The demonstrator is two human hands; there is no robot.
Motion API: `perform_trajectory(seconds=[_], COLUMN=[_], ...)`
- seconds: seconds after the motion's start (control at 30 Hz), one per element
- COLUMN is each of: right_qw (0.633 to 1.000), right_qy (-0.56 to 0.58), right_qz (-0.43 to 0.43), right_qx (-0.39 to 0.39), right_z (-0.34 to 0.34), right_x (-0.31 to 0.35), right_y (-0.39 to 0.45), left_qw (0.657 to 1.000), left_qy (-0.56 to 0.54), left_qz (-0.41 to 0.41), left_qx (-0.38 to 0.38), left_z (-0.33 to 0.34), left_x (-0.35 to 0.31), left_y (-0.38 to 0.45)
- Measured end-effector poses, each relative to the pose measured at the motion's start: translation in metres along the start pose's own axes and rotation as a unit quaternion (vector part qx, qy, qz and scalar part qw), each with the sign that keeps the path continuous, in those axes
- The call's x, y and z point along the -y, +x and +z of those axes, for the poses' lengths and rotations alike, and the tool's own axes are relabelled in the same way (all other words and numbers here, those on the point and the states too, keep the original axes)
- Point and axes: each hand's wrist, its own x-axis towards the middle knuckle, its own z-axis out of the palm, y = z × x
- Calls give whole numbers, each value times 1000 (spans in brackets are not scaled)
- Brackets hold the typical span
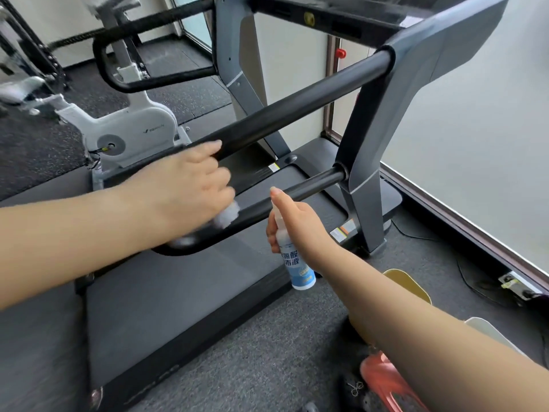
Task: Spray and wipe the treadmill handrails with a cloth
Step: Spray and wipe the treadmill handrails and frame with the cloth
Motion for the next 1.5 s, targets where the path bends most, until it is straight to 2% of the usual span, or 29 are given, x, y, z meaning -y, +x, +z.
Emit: perform_trajectory(seconds=[0.03,0.1,0.17,0.2,0.27,0.3,0.47,0.67,0.77,0.93,1.03,1.13,1.23,1.37,1.5], right_qw=[1000,1000,1000,1000,1000,1000,999,1000,999,999,999,999,999,999,998], right_qy=[3,-3,-8,-6,-7,-12,-18,-4,-1,16,20,15,12,13,8], right_qz=[-3,-10,-13,-13,-16,-18,-25,-23,-31,-36,-39,-43,-40,-42,-46], right_qx=[0,0,0,0,3,5,10,18,22,20,23,25,21,20,32], right_z=[0,-2,-3,-2,-1,0,-2,-1,-4,-11,-17,-26,-35,-46,-51], right_x=[1,2,4,5,8,9,14,17,18,17,16,15,16,16,13], right_y=[0,0,0,0,0,0,1,0,0,-1,-3,-4,-3,-3,-3], left_qw=[997,974,949,938,924,922,903,819,815,874,891,901,896,869,856], left_qy=[-19,-94,-162,-189,-213,-207,-191,-268,-274,-236,-231,-212,-205,-227,-280], left_qz=[-45,-159,-253,-284,-316,-325,-385,-507,-511,-425,-390,-378,-393,-427,-404], left_qx=[-63,-132,-97,-54,26,35,12,8,-14,-18,-7,-12,-43,-104,-160], left_z=[1,3,5,8,15,19,25,34,31,23,19,20,27,22,8], left_x=[3,6,8,8,6,5,-5,-26,-30,-13,-9,-11,-17,-39,-80], left_y=[0,0,6,10,18,21,-3,-39,-37,17,58,62,35,19,27])
